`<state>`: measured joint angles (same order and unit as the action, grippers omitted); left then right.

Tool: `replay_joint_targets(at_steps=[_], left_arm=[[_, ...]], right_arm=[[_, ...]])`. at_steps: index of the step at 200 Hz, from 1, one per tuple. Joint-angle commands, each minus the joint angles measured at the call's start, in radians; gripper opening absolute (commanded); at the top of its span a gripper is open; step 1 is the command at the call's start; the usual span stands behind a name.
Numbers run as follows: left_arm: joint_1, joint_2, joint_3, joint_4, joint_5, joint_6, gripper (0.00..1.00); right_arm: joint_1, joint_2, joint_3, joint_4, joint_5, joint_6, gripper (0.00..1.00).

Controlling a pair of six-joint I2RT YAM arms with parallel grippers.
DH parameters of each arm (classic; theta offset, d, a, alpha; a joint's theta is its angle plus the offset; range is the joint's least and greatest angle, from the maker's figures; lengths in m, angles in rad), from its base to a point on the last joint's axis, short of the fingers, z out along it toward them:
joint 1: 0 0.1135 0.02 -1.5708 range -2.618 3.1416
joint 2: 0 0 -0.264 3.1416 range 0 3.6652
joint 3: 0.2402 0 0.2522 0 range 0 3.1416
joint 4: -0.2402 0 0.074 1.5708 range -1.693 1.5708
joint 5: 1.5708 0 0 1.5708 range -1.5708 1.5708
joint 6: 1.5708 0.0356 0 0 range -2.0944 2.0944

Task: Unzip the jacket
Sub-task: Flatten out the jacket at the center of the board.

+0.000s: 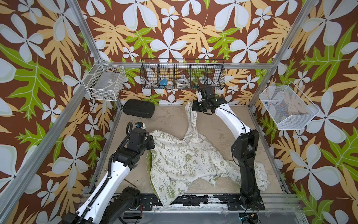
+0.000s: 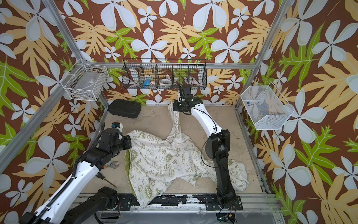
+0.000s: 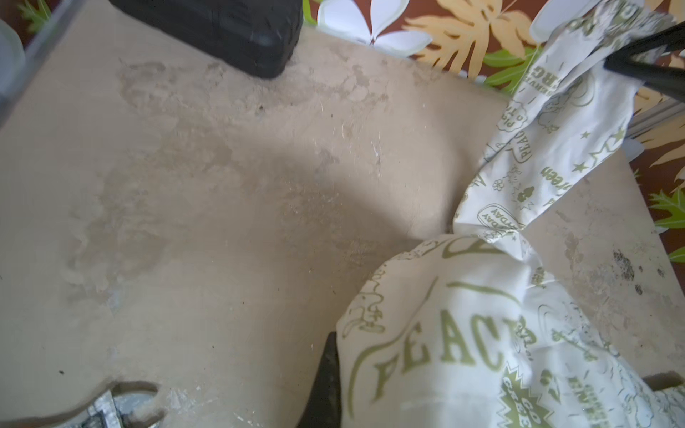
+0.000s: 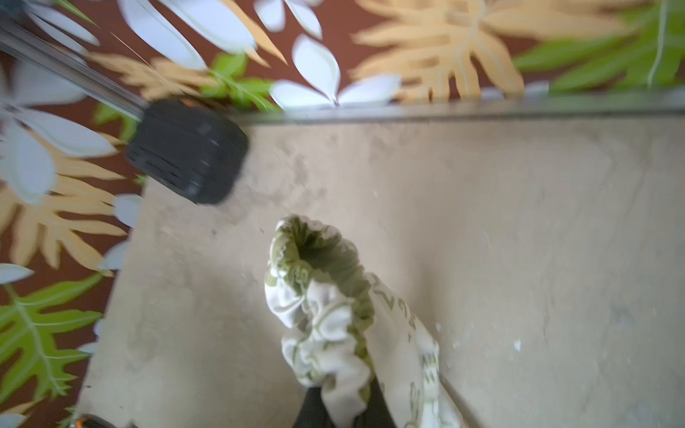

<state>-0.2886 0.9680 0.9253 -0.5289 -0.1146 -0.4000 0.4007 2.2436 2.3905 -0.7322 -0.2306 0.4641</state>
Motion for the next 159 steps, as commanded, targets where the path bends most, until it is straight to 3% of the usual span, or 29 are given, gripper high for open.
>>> replay_joint_targets(at_steps=[1,26,45,56,86,94,109,124,145,159], left_arm=[[0.069,0.106,0.15,0.017,-0.019,0.079,0.0],[0.225,0.285,0.407,-0.073,0.042,0.109,0.0],[0.341,0.378,0.583,-0.116,0.127,0.074,0.0],[0.394,0.416,0.7,-0.136,0.116,0.071,0.0],[0.428,0.492,1.088,-0.166,0.099,0.13,0.0],[0.428,0.45,1.069,-0.095,0.131,0.123,0.0],[0.428,0.393,1.047,-0.061,0.291,0.133,0.0],[0.415,0.288,0.908,0.016,0.44,0.125,0.0],[0.326,0.06,0.617,0.12,0.45,0.134,0.0],[0.297,-0.07,0.449,0.114,0.475,0.112,0.0]], right_arm=[[-0.037,0.073,0.188,0.043,-0.178,0.073,0.0],[-0.058,0.075,0.192,0.281,-0.411,0.223,0.0],[-0.051,0.066,0.216,0.397,-0.516,0.285,0.0],[-0.052,0.059,0.249,0.426,-0.554,0.305,0.0],[-0.078,-0.057,0.238,0.457,-0.591,0.246,0.0],[-0.099,-0.102,0.218,0.455,-0.589,0.239,0.0],[-0.152,-0.185,0.177,0.43,-0.591,0.222,0.0],[-0.205,-0.272,0.113,0.35,-0.577,0.171,0.0],[-0.267,-0.416,-0.081,0.211,-0.532,0.085,0.0],[-0.278,-0.542,-0.31,0.152,-0.462,0.005,0.0]])
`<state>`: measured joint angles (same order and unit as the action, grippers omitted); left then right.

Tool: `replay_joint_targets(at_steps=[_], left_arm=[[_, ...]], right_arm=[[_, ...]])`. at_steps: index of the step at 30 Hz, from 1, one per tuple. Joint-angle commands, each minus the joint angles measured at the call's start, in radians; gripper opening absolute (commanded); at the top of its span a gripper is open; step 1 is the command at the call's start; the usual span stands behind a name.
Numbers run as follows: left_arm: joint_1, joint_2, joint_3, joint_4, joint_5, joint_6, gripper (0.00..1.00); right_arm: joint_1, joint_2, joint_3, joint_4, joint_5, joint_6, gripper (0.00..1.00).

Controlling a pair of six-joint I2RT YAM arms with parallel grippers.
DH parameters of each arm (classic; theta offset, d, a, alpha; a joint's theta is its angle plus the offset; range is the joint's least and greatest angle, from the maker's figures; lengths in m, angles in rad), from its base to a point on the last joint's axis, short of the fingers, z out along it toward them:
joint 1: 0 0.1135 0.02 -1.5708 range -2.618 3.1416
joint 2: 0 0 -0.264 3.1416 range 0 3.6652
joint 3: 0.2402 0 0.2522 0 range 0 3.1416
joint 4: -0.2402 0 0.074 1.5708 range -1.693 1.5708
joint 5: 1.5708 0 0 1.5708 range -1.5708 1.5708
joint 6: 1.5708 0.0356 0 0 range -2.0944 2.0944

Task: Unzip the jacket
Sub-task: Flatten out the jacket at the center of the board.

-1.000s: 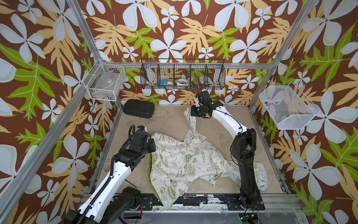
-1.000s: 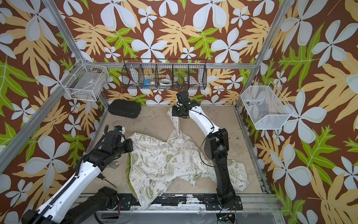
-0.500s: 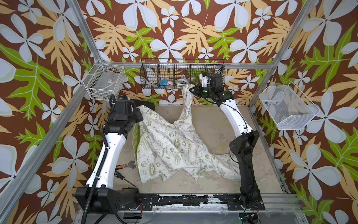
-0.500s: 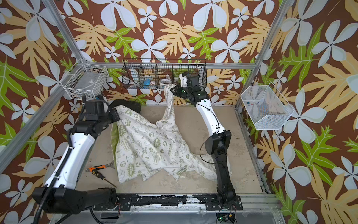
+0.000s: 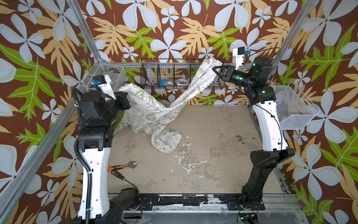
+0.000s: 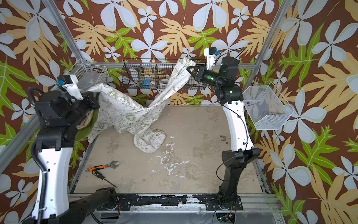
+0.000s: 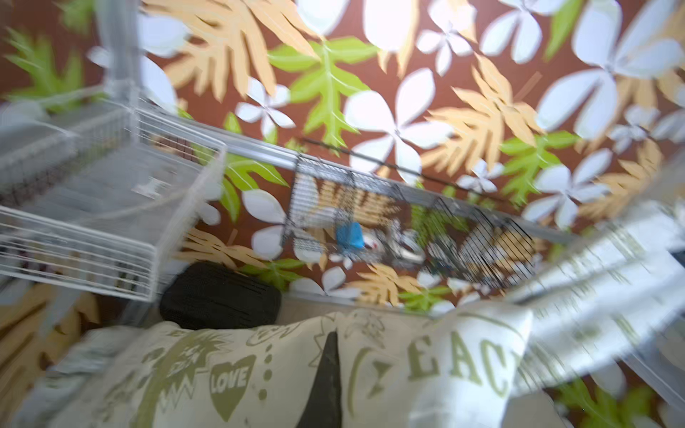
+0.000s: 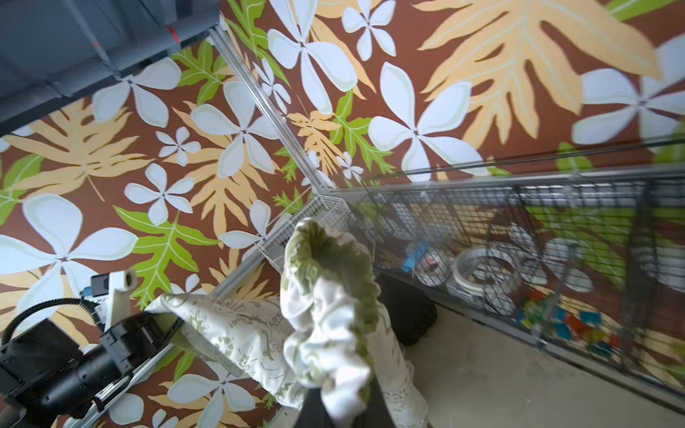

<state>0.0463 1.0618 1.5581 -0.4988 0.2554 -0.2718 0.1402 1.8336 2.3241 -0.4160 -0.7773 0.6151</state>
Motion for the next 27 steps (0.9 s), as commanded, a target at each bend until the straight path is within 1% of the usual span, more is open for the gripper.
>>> replay_joint_targets(at_steps=[1,2,3,5,7,9,10,11,13,14,17,19,20,22,24,25,26,27], left_arm=[[-0.04,-0.172,-0.199,0.081,0.106,-0.018,0.0],[-0.066,-0.228,-0.276,0.055,0.083,-0.034,0.0],[-0.118,-0.281,-0.355,0.041,0.064,-0.049,0.0],[-0.18,-0.368,-0.517,0.016,0.062,-0.098,0.0],[-0.198,-0.447,-0.661,-0.004,0.116,-0.162,0.0],[-0.21,-0.534,-0.78,-0.004,0.116,-0.162,0.0],[-0.217,-0.57,-0.821,-0.005,0.116,-0.162,0.0],[-0.217,-0.606,-0.852,-0.056,0.171,-0.247,0.0],[-0.221,-0.632,-0.882,-0.101,0.18,-0.233,0.0],[-0.234,-0.626,-0.891,-0.117,0.181,-0.228,0.0],[-0.281,-0.567,-0.899,-0.137,0.191,-0.211,0.0],[-0.345,-0.51,-0.889,-0.146,0.144,-0.199,0.0],[-0.401,-0.478,-0.881,-0.15,0.101,-0.203,0.0],[-0.573,-0.393,-0.865,-0.144,-0.015,-0.236,0.0],[-0.838,-0.279,-0.837,-0.12,-0.176,-0.284,0.0],[-0.929,-0.218,-0.824,-0.104,-0.225,-0.304,0.01],[-1.005,-0.15,-0.808,-0.078,-0.248,-0.321,0.07],[-1.05,-0.081,-0.789,-0.055,-0.234,-0.328,0.14]], right_arm=[[-0.018,-0.142,-0.265,-0.166,0.092,-0.15,0.0],[-0.018,-0.211,-0.406,-0.169,0.146,-0.172,0.0],[-0.023,-0.285,-0.545,-0.162,0.196,-0.184,0.0],[-0.055,-0.402,-0.796,-0.132,0.284,-0.179,0.0],[-0.138,-0.482,-1.017,-0.08,0.276,-0.148,0.0],[-0.259,-0.517,-1.189,-0.033,0.21,-0.127,0.0],[-0.303,-0.52,-1.233,-0.022,0.197,-0.133,0.0],[-0.337,-0.514,-1.261,-0.024,0.199,-0.147,0.0],[-0.365,-0.479,-1.26,-0.044,0.242,-0.192,0.0],[-0.373,-0.453,-1.241,-0.061,0.275,-0.21,0.0],[-0.419,-0.374,-1.173,-0.094,0.274,-0.222,0.01],[-0.441,-0.344,-1.137,-0.09,0.285,-0.214,0.02],[-0.448,-0.333,-1.119,-0.092,0.306,-0.213,0.02],[-0.457,-0.313,-1.092,-0.099,0.335,-0.216,0.02],[-0.462,-0.291,-1.079,-0.101,0.339,-0.218,0.04],[-0.465,-0.283,-1.076,-0.107,0.341,-0.224,0.05],[-0.467,-0.272,-1.074,-0.113,0.349,-0.231,0.07],[-0.469,-0.265,-1.078,-0.117,0.361,-0.235,0.11]])
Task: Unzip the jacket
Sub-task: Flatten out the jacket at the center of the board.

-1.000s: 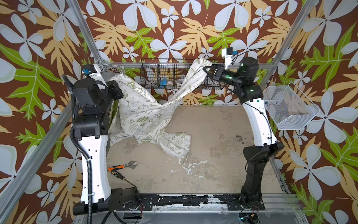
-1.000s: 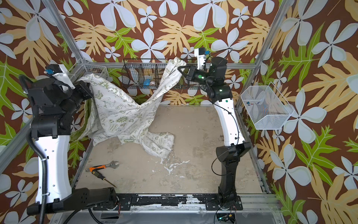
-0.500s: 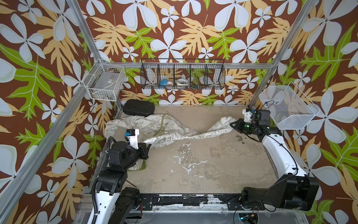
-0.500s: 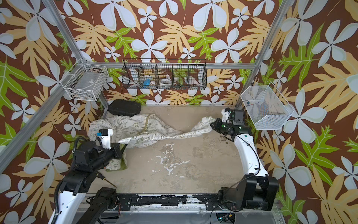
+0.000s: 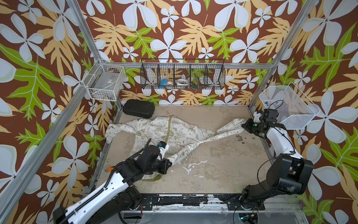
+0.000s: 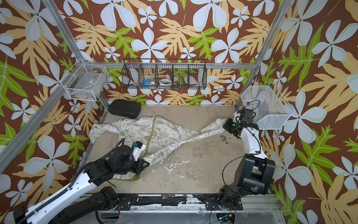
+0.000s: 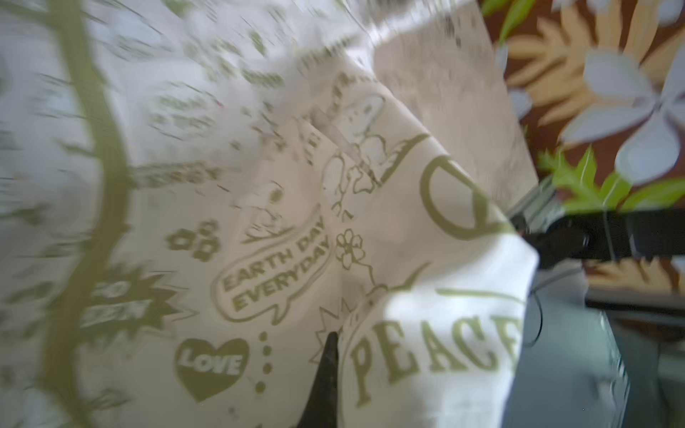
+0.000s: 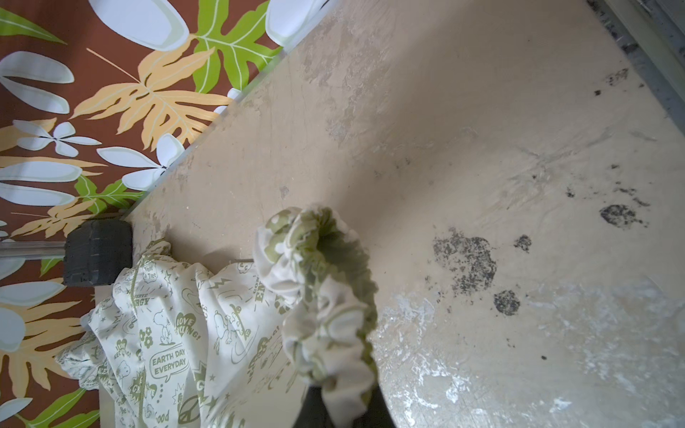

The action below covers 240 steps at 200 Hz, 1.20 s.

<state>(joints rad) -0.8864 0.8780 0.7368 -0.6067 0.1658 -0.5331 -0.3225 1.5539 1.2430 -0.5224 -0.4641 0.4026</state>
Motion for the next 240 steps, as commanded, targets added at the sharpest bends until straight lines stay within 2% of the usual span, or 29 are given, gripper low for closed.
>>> replay_joint_targets(at_steps=[1,11,22,29,38,40,61,72,82,92,108,119,128,130,133,136,153,170,203,240], left_arm=[[-0.148,0.157,0.051,0.069,-0.131,-0.069,0.22],[-0.184,0.225,0.089,0.086,-0.118,-0.061,0.34],[-0.197,0.271,0.139,0.072,-0.115,-0.04,0.52],[-0.197,0.286,0.173,0.051,-0.122,-0.025,0.7],[-0.197,0.294,0.217,0.015,-0.144,0.004,0.97],[-0.197,0.295,0.229,0.006,-0.149,0.013,0.99],[-0.197,0.325,0.347,-0.113,-0.218,0.109,1.0],[-0.196,0.35,0.402,-0.183,-0.295,0.151,1.0],[-0.187,0.366,0.433,-0.216,-0.363,0.187,1.0],[-0.154,0.378,0.451,-0.223,-0.398,0.224,1.0],[-0.041,0.388,0.465,-0.206,-0.41,0.26,1.0],[0.053,0.389,0.472,-0.185,-0.412,0.273,1.0],[0.136,0.391,0.477,-0.165,-0.368,0.288,1.0],[0.155,0.392,0.48,-0.161,-0.359,0.29,1.0],[0.183,0.394,0.483,-0.154,-0.349,0.291,1.0],[0.211,0.397,0.487,-0.148,-0.34,0.292,1.0],[0.37,0.443,0.529,-0.128,-0.28,0.29,1.0],[0.488,0.523,0.586,-0.131,-0.253,0.277,1.0],[0.638,0.663,0.639,-0.119,-0.258,0.221,1.0],[0.778,0.69,0.561,-0.039,-0.25,0.161,1.0]], right_arm=[[-0.008,0.018,-0.004,-0.013,0.057,-0.024,0.15],[-0.02,0.013,-0.024,-0.009,0.065,-0.019,0.26],[-0.046,-0.007,-0.06,0.009,0.079,0.008,0.52],[-0.064,-0.027,-0.083,0.02,0.093,0.026,0.6],[-0.087,-0.052,-0.101,0.033,0.127,0.042,0.65],[-0.091,-0.055,-0.101,0.033,0.137,0.045,0.66],[-0.107,-0.081,-0.067,0.006,0.243,0.05,0.74],[-0.103,-0.076,-0.04,0.0,0.24,0.046,0.76],[-0.08,-0.06,-0.006,-0.017,0.231,0.032,0.76],[-0.029,-0.042,0.039,-0.055,0.277,0.009,0.77],[0.055,-0.027,0.073,-0.085,0.334,-0.013,0.79],[0.099,-0.022,0.075,-0.08,0.313,-0.01,0.8],[0.132,-0.016,0.074,-0.062,0.274,-0.007,0.81],[0.144,-0.014,0.075,-0.057,0.266,-0.006,0.83],[0.158,-0.009,0.075,-0.047,0.25,-0.005,0.97],[0.172,-0.003,0.077,-0.037,0.234,-0.005,1.0],[0.271,0.058,0.121,-0.014,0.182,-0.011,1.0],[0.384,0.153,0.198,-0.01,0.161,-0.037,1.0],[0.529,0.335,0.322,0.028,0.138,-0.056,0.96],[0.639,0.486,0.422,-0.008,0.171,-0.086,0.9]])
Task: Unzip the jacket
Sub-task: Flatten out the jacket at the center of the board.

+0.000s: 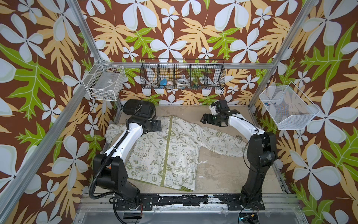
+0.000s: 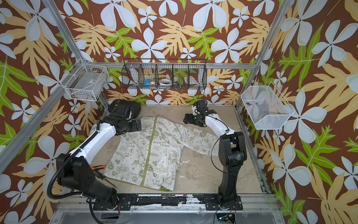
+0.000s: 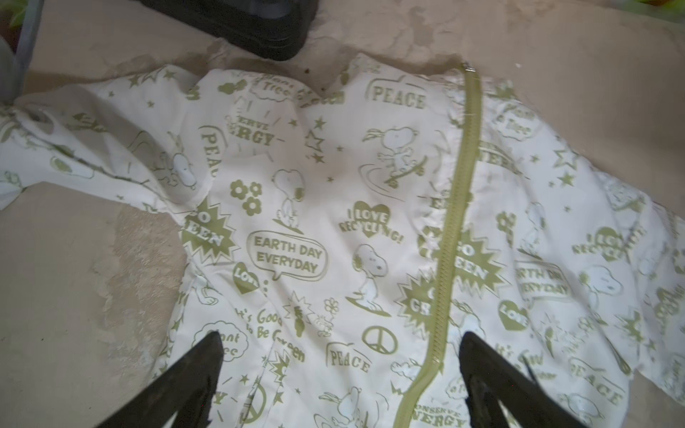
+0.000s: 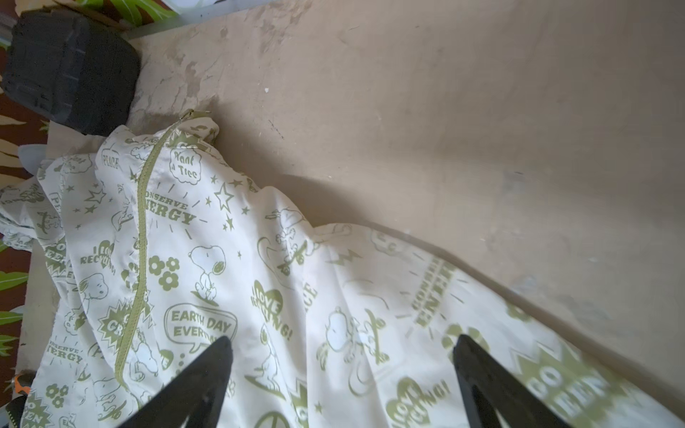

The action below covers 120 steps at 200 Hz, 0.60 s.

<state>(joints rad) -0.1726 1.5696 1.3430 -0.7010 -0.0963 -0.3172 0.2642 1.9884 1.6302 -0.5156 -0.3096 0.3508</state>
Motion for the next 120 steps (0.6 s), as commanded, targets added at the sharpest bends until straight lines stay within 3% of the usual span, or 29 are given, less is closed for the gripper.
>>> replay_joint_targets(at_steps=[1,26,62,74,102,120], left_arm=[[0.068,-0.003,-0.05,0.057,0.014,-0.056,1.0],[0.162,-0.029,-0.142,0.146,0.063,-0.09,1.0],[0.209,-0.022,-0.195,0.197,0.062,-0.111,0.99],[0.21,-0.008,-0.197,0.208,0.056,-0.117,0.98],[0.213,0.013,-0.206,0.253,0.045,-0.152,0.96],[0.214,0.022,-0.215,0.288,0.043,-0.173,0.93]], right_arm=[[0.056,0.054,0.036,-0.016,0.019,-0.035,0.9],[0.104,0.09,-0.011,-0.02,0.068,-0.034,0.81],[0.102,0.044,-0.255,0.057,0.135,0.022,0.56],[0.085,0.021,-0.341,0.097,0.105,0.049,0.46],[-0.038,-0.062,-0.618,0.305,-0.059,0.182,0.26],[-0.142,-0.105,-0.735,0.389,-0.091,0.231,0.17]])
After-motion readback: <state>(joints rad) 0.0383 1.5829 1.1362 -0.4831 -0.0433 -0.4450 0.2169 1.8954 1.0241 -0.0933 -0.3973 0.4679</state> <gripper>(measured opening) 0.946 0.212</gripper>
